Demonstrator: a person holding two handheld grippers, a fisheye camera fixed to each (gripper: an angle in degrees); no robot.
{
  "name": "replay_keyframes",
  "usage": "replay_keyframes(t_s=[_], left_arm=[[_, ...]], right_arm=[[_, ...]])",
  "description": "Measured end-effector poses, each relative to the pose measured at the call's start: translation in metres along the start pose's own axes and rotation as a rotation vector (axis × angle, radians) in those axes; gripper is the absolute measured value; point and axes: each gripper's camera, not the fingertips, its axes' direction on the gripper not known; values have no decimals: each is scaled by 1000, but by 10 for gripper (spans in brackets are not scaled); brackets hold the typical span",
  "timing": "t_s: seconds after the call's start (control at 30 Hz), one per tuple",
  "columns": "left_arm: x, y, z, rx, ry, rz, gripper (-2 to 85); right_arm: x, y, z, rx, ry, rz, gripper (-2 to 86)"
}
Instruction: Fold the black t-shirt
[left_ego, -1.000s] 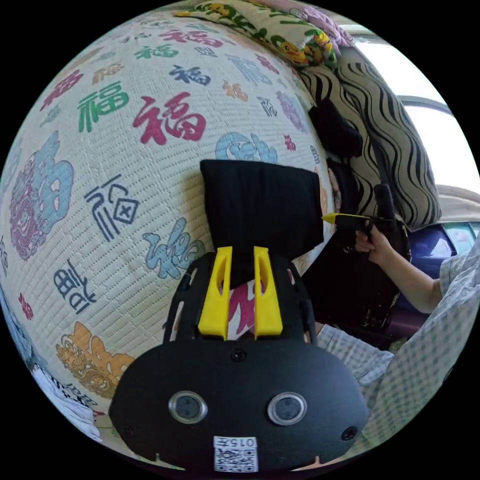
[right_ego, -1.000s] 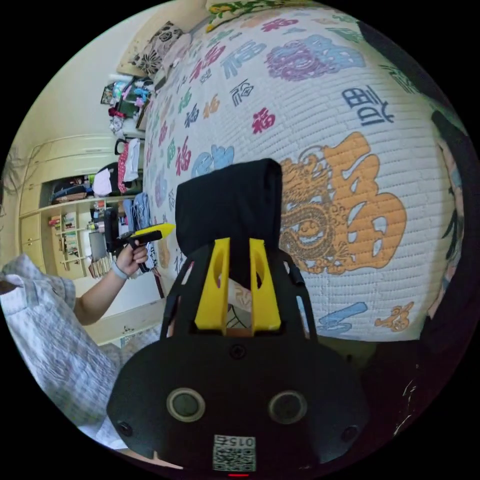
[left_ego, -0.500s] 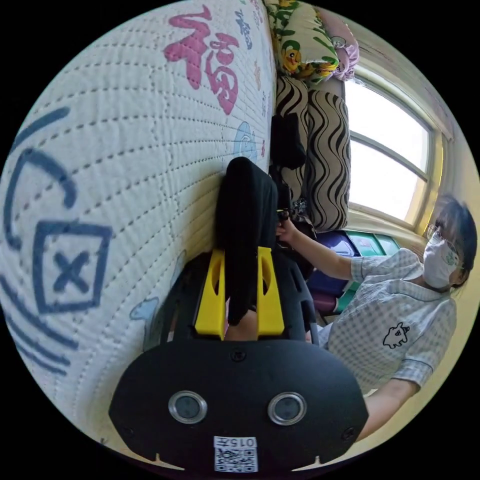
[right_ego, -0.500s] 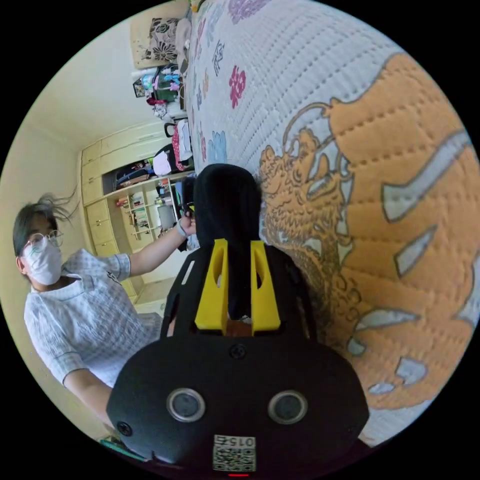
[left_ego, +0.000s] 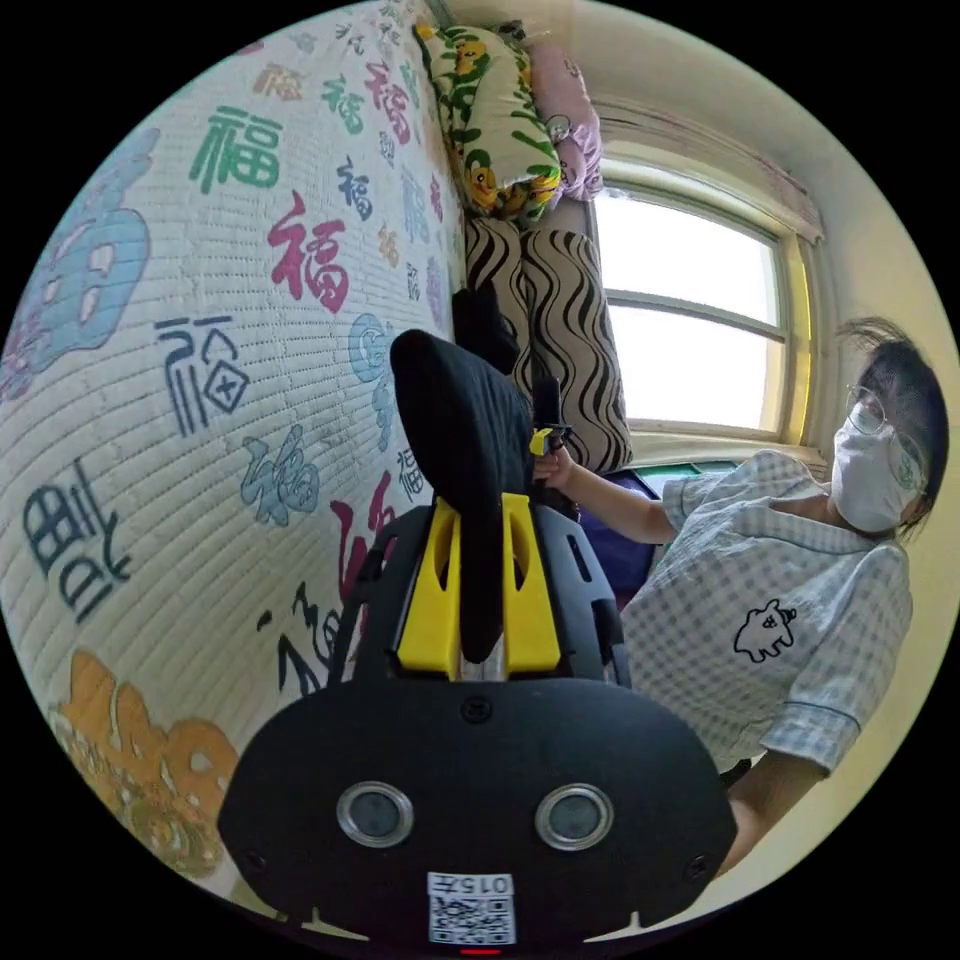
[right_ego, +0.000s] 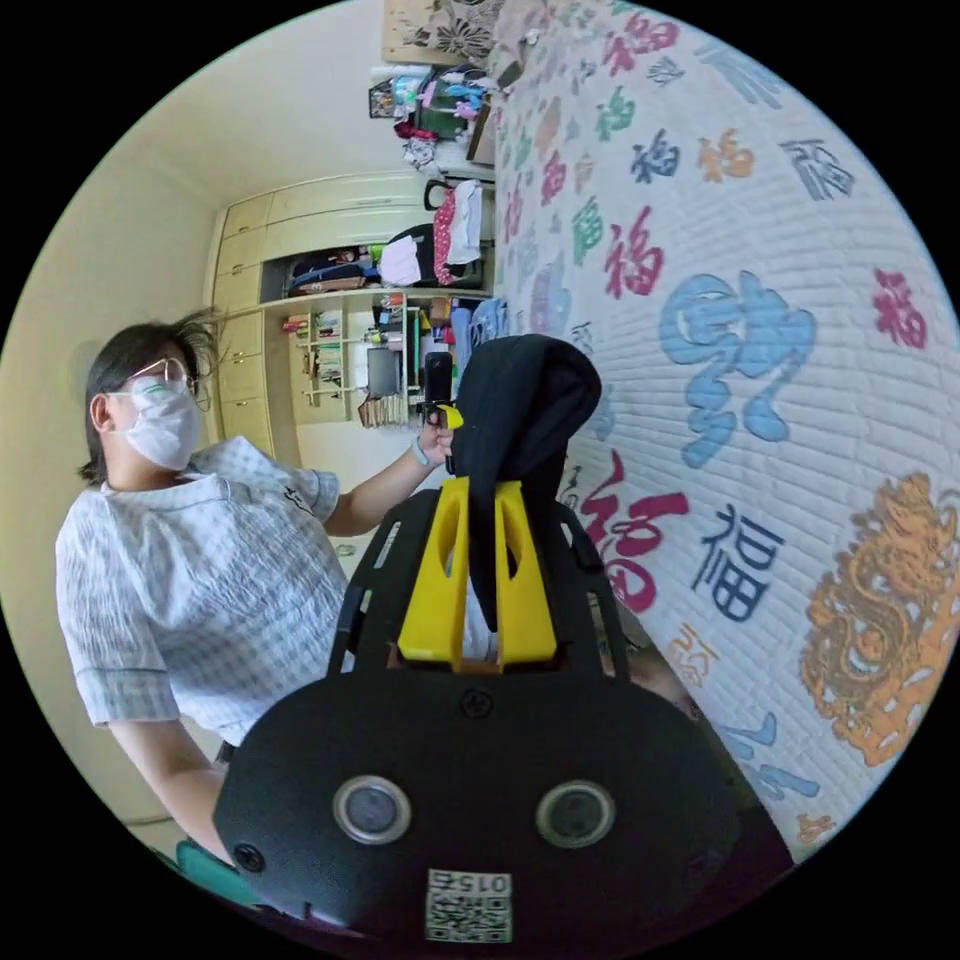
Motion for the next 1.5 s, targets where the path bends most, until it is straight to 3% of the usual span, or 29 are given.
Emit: replay_keyframes(t_s=[0.37,0.63,0.77,0.87,1.13,1.33,1.5], left_arm=[[120,318,-385,415,-338,-206,64],[95,477,-555,651,-409,-341,63],[28,518,-577,747,-245,-406,65],[6,531,-575,817,-82,-309,67],[44,555,-573,736,-184,-273,74],[79,573,-563,803,-203,-319,76],[113,578,-535,823,-204,-315,73]], right_arm=[[-135,-159,331,-350,-322,-148,48],[-184,-220,481,-429,-138,-149,48],[-164,-234,493,-391,-110,-52,49],[-158,-235,487,-367,-67,-5,49],[-174,-227,492,-438,-104,-19,57],[-182,-224,477,-366,-212,-17,108],[-192,-216,447,-372,-143,-50,114]])
